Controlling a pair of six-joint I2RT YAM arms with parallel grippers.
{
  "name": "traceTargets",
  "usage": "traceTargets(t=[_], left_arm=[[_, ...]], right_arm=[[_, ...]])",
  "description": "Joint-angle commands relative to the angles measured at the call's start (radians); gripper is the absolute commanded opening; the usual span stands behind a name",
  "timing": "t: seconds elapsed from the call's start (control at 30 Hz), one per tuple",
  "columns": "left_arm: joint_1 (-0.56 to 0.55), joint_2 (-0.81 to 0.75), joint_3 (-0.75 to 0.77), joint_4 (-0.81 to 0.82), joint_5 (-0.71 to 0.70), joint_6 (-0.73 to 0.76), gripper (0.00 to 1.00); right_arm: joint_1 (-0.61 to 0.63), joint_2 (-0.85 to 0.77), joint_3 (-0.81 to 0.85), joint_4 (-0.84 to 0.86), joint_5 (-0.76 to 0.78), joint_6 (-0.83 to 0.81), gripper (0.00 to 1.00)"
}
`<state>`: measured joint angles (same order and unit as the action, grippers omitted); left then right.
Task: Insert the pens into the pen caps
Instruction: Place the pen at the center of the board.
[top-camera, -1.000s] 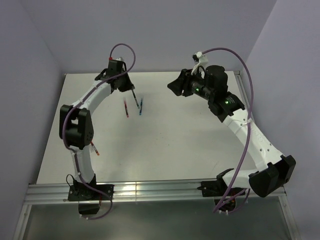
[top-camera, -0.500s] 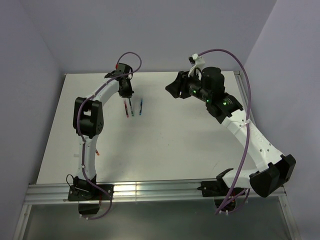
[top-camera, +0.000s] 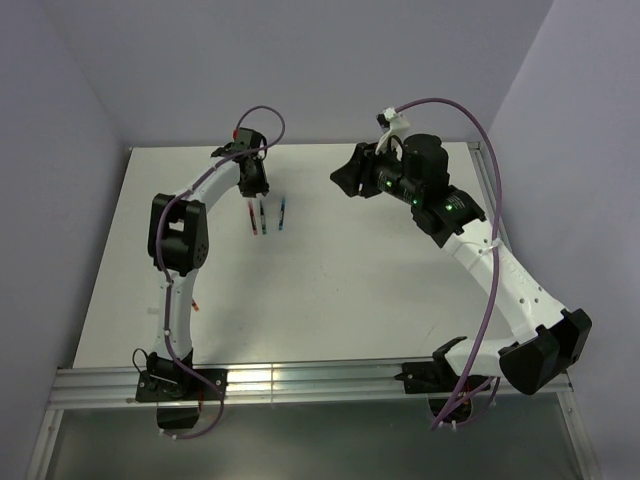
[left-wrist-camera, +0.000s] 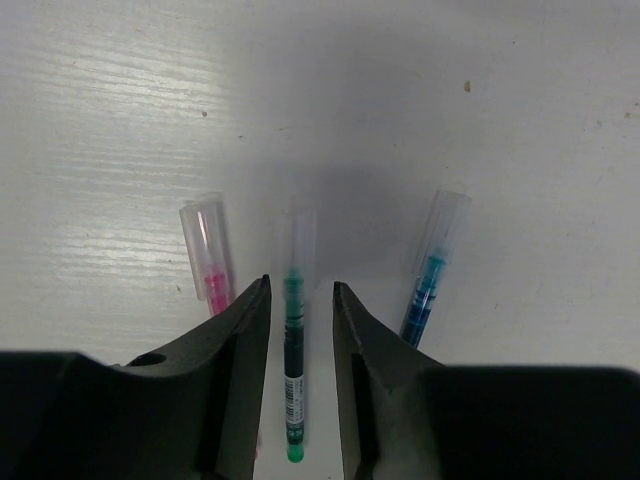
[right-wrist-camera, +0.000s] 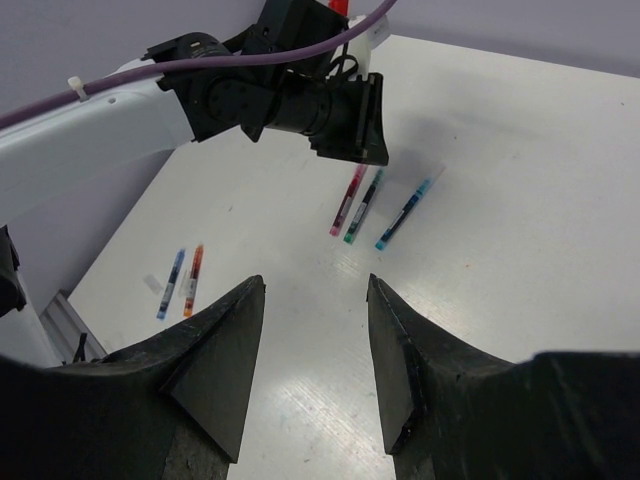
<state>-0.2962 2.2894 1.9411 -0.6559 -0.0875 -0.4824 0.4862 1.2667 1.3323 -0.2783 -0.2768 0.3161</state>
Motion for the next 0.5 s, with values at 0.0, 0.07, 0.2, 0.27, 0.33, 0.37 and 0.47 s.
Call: traceTargets(t=[0.0,0.07,0.2,0.27,0.33,0.37,0.47], left_arm=[[-0.004,-0.027,0.007,0.029,-0.003,0.018,0.36],[-0.004,-0.044,0.004,0.032,-0.008,0.015,0.35],[-0.003,-0.112,-0.057,0.050,-0.060,-0.015,0.33],[0.002,-0.143,-0.102,0.062,-0.086,-0.044,0.32],[0.012,-0.186,-0.177,0.084,-0.090,-0.077,0.30],[0.015,-0.198,-0.200,0.091,-0.098,-0.088,0.30],[0.023,-0.255,-0.321,0.130,-0.121,-0.119,0.28]], right_arm=[[0.011,0.000,-0.001,0.011,0.013,-0.017,0.53],[0.011,0.002,-0.002,0.011,0.014,-0.015,0.53],[0.011,0.002,-0.004,0.010,0.018,-0.017,0.53],[0.012,0.003,-0.004,0.010,0.018,-0.018,0.53],[0.014,0.003,-0.004,0.011,0.018,-0.017,0.53],[0.015,0.005,-0.005,0.010,0.018,-0.018,0.53],[0.017,0.008,-0.005,0.010,0.016,-0.018,0.52]])
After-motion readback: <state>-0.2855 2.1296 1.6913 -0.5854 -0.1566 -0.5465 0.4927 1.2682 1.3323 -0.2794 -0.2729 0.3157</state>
